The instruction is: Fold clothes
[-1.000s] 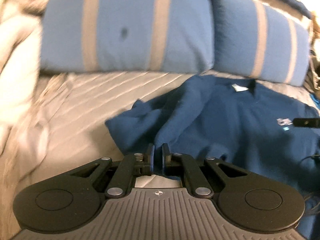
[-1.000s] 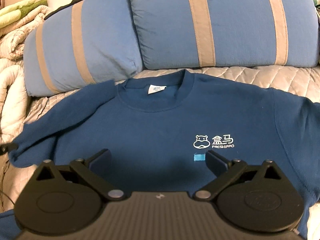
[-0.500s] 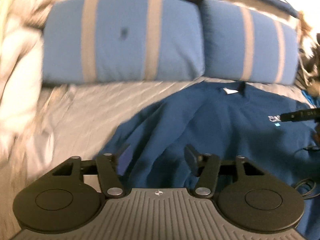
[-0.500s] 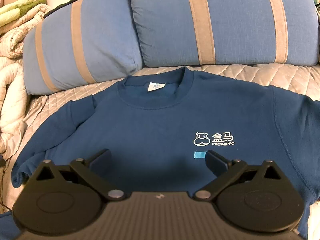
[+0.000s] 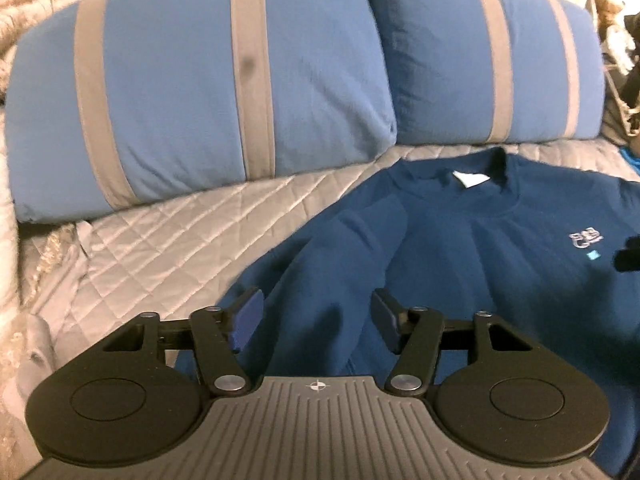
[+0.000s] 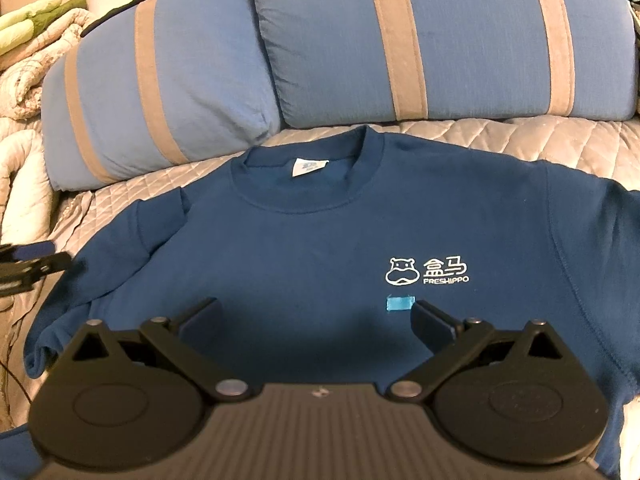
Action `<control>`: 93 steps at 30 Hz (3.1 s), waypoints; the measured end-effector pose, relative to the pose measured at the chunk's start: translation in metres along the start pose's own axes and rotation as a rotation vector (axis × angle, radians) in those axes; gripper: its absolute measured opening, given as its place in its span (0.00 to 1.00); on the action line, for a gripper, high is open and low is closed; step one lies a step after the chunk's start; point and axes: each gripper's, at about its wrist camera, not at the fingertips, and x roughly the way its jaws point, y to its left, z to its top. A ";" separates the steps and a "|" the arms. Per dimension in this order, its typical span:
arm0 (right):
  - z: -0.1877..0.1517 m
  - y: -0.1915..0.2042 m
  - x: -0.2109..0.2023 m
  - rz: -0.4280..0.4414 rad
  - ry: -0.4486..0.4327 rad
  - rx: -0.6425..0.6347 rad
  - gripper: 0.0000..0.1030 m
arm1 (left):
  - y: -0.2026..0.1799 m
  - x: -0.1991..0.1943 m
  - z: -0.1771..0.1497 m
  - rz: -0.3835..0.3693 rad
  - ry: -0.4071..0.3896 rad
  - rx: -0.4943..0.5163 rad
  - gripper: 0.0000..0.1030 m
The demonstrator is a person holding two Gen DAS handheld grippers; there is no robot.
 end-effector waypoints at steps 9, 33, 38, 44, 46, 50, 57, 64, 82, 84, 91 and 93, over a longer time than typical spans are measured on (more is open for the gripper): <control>0.001 -0.001 0.003 0.013 0.013 0.006 1.00 | 0.040 -0.013 0.006 0.022 -0.016 -0.131 0.04; 0.004 -0.004 -0.022 0.147 -0.122 0.063 1.00 | 0.120 -0.156 -0.123 0.351 -0.112 -0.628 0.04; 0.006 -0.003 -0.023 0.153 -0.117 0.069 1.00 | 0.125 -0.168 -0.156 0.466 -0.015 -0.685 0.06; 0.005 -0.006 -0.020 0.133 -0.101 0.088 1.00 | 0.123 -0.184 -0.140 0.411 -0.149 -0.637 0.36; 0.005 -0.006 -0.020 0.134 -0.099 0.086 1.00 | 0.115 -0.180 -0.125 0.397 -0.179 -0.550 0.43; 0.004 -0.006 -0.018 0.129 -0.092 0.086 1.00 | 0.098 -0.152 -0.092 0.423 -0.163 -0.328 0.69; 0.004 -0.008 -0.016 0.115 -0.080 0.099 1.00 | 0.112 -0.088 -0.087 0.492 0.014 -0.174 0.46; 0.004 -0.009 -0.013 0.112 -0.067 0.106 1.00 | 0.158 -0.159 -0.131 0.330 -0.226 -0.644 0.10; 0.002 -0.007 -0.012 0.111 -0.053 0.098 1.00 | 0.198 -0.223 -0.278 0.186 -0.399 -1.183 0.49; 0.002 -0.007 -0.012 0.109 -0.052 0.091 1.00 | 0.190 -0.220 -0.267 0.192 -0.372 -1.126 0.54; 0.001 -0.006 -0.011 0.103 -0.044 0.092 1.00 | 0.168 -0.201 -0.202 0.210 -0.264 -0.920 0.55; 0.001 -0.006 -0.010 0.101 -0.042 0.093 1.00 | 0.163 -0.191 -0.182 0.201 -0.223 -0.866 0.55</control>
